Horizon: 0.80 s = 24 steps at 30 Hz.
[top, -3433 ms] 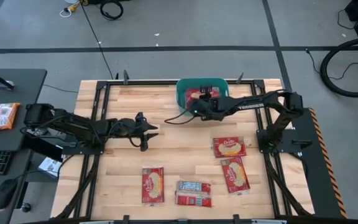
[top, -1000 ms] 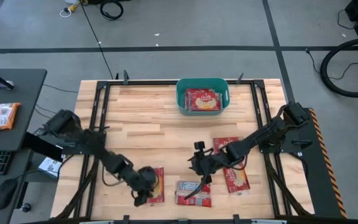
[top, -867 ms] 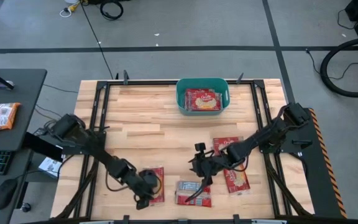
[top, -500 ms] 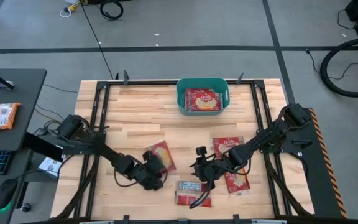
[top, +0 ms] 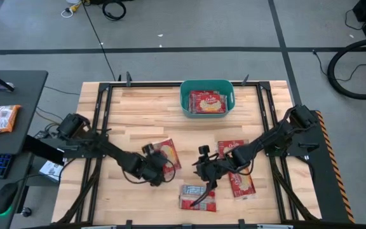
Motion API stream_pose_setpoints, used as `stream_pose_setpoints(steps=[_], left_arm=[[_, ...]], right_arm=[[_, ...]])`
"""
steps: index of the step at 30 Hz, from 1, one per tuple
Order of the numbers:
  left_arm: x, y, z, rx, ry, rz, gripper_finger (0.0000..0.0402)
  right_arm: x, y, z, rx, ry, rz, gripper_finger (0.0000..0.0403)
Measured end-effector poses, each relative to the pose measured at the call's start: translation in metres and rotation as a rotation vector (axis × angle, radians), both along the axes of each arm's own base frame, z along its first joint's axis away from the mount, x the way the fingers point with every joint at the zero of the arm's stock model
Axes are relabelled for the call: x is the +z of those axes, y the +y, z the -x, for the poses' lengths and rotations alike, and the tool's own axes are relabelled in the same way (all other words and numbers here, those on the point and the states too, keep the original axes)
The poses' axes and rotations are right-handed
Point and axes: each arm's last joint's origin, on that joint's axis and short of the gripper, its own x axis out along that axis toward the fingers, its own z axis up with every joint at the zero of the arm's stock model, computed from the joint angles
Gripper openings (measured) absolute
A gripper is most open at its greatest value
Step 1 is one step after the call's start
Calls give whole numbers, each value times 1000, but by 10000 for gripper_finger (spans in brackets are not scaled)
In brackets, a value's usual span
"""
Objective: Sort popcorn bags into baskets
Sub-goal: Put the red popcorn bag into the blue bin
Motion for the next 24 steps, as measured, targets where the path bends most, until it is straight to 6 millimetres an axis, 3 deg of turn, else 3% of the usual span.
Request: stream_pose_setpoints(steps=[6, 11, 24], left_arm=[[-10, 14, 7, 47, 18, -113, 141], [-24, 18, 14, 45, 17, 6, 141], [-29, -7, 29, 17, 21, 76, 141]], right_arm=[[-1, -10, -5, -4, 1, 15, 153], [-12, -17, -17, 16, -11, 65, 153], [-53, -31, -61, 160, 42, 353, 153]])
